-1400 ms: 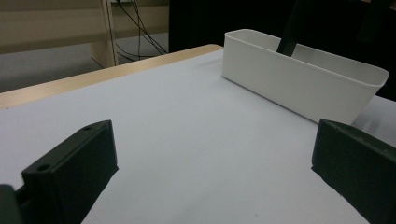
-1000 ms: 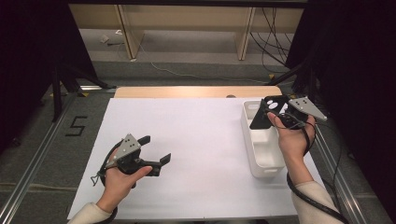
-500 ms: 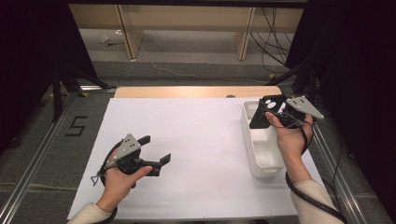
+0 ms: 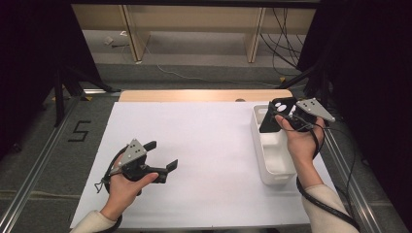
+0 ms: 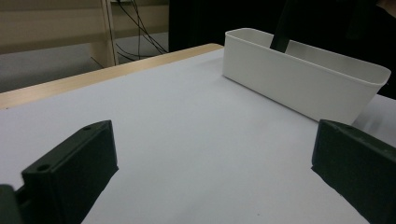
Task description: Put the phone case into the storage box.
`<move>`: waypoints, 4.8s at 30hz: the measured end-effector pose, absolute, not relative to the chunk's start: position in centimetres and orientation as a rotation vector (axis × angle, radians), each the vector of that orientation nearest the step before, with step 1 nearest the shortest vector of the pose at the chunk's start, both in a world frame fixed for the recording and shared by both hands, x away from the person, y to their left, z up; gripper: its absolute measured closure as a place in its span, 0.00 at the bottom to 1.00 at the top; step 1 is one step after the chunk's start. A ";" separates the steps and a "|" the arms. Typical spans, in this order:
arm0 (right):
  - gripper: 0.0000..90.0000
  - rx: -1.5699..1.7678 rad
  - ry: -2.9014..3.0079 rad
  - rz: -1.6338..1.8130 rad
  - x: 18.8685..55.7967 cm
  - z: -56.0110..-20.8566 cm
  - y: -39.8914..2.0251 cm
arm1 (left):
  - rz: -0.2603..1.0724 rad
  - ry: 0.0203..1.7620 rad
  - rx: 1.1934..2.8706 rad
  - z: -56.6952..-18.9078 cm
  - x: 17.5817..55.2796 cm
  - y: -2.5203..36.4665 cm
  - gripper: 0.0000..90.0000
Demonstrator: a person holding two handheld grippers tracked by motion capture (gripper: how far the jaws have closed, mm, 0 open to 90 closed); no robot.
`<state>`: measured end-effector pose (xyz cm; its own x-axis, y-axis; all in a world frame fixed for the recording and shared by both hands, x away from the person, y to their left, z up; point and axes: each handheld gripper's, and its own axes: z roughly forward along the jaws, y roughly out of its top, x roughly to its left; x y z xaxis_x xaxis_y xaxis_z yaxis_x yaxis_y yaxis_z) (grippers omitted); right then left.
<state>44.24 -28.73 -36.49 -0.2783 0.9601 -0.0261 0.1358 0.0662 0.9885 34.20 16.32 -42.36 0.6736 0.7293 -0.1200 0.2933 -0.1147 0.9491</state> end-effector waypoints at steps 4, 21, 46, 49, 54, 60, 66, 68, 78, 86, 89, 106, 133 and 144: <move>0.17 1.128 1.549 1.300 44.4 -36.5 -28.7 | 0.456 0.835 1.696 -42.3 34.2 16.3 0.00; 0.17 1.121 1.562 1.293 45.1 -36.7 -28.6 | 0.455 0.834 1.695 -42.3 34.2 16.4 0.00; 0.17 1.127 1.572 1.292 46.2 -36.9 -28.8 | 0.461 0.840 1.697 -42.4 34.2 16.4 0.00; 0.17 1.127 1.570 1.293 46.3 -36.8 -28.8 | 0.460 0.837 1.699 -42.4 34.3 16.4 0.00; 0.17 1.130 1.577 1.289 46.5 -37.0 -28.7 | 0.459 0.837 1.698 -42.4 34.3 16.4 0.00; 0.17 1.123 1.580 1.288 46.8 -37.1 -28.6 | 0.460 0.836 1.699 -42.4 34.3 16.4 0.00; 0.17 1.126 1.586 1.282 47.1 -37.2 -28.6 | 0.459 0.836 1.697 -42.4 34.3 16.5 0.00; 0.17 1.126 1.584 1.283 47.2 -37.3 -28.6 | 0.459 0.836 1.697 -42.4 34.3 16.4 0.00; 0.17 1.131 1.588 1.276 47.5 -37.5 -28.8 | 0.458 0.837 1.697 -42.4 34.3 16.4 0.00; 0.17 1.130 1.595 1.273 47.9 -37.6 -28.7 | 0.457 0.840 1.697 -42.4 34.3 16.4 0.00; 0.17 1.128 1.599 1.273 48.1 -37.7 -28.6 | 0.458 0.840 1.698 -42.5 34.3 16.4 0.00; 0.17 1.130 1.603 1.257 48.6 -37.9 -28.6 | 0.457 0.841 1.697 -42.5 34.3 16.5 0.00; 0.17 1.123 1.616 1.238 49.1 -38.2 -28.4 | 0.460 0.839 1.699 -42.5 34.2 16.5 0.00; 0.17 1.135 1.633 1.224 49.2 -38.6 -28.3 | 0.463 0.835 1.698 -42.3 34.1 16.4 0.00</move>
<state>49.16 -28.30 -38.63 -0.2923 0.9535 -0.0736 0.1967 0.1352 0.9711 34.14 16.40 -42.35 0.6712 0.7323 -0.1147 0.2902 -0.1172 0.9498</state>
